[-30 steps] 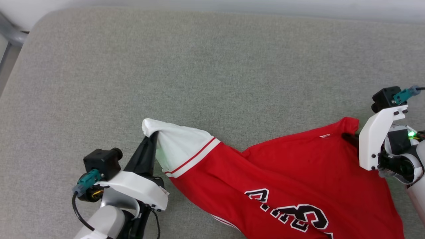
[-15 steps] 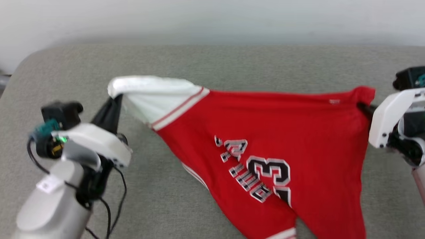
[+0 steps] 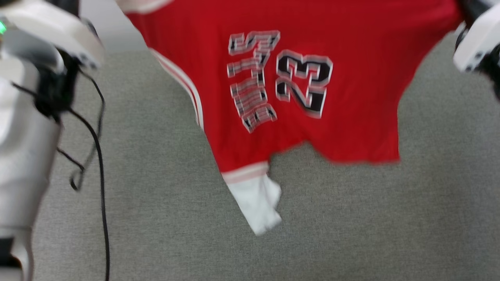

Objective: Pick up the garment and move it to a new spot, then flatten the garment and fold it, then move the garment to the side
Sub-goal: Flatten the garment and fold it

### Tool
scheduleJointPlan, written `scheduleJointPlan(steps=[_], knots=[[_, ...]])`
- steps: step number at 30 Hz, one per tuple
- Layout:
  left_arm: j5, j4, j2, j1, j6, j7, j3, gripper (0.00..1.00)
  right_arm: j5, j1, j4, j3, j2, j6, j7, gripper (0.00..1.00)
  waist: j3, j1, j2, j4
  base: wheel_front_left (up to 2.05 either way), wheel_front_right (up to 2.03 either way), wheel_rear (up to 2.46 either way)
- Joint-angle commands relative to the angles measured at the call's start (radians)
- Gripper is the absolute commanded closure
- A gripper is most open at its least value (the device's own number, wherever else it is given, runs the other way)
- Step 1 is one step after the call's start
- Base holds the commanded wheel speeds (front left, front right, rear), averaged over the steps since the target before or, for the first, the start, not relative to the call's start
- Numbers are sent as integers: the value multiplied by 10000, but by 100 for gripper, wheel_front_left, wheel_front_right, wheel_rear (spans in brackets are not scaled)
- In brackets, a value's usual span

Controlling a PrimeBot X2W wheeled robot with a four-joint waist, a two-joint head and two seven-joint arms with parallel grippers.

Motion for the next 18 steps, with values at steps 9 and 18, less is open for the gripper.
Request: scheduleJointPlan(steps=[9,18], knots=[[843,1159,639,-3590,49,-530,285,100,-973,-3027,680,-786,53,-41,-1238,100,1704,0,-1,-186,0,0,0],[867,2084,646,-6342,-305,-910,541,100,-1295,-5453,1202,-1037,209,-53,-1839,100,3500,0,-1,-71,0,0,0]])
